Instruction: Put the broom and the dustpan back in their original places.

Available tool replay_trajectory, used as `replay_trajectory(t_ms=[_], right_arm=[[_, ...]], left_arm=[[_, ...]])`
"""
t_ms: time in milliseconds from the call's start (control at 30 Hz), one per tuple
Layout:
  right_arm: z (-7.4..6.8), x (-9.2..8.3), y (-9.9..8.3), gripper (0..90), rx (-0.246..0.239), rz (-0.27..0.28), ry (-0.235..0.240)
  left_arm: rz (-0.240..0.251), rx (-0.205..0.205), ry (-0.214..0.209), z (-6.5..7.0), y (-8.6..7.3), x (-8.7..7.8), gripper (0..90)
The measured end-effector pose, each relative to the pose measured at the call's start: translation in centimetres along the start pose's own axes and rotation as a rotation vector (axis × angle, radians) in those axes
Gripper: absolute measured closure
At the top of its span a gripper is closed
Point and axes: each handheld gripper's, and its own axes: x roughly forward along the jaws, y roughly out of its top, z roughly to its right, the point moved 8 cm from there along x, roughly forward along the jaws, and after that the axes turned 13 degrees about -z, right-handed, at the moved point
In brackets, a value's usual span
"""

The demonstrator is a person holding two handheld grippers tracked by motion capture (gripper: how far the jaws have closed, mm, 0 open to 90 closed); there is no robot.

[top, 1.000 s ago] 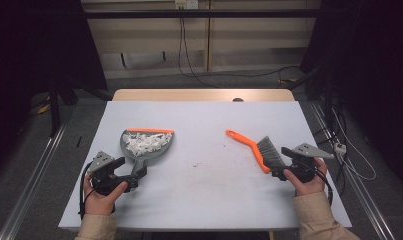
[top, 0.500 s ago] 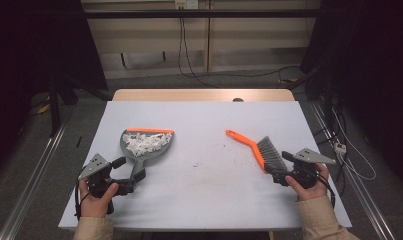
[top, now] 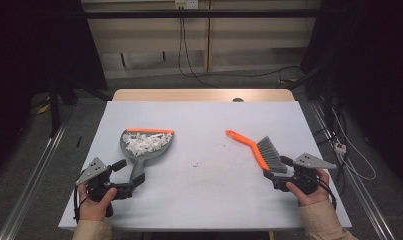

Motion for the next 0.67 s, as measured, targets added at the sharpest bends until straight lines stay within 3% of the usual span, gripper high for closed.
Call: replay_trajectory(t_ms=[667], right_arm=[[-0.14,-0.02,-0.22,14.9,-0.016,0.003,0.016]], left_arm=[[0.005,0.01,-0.004,-0.03,-0.02,0.19,5.7]])
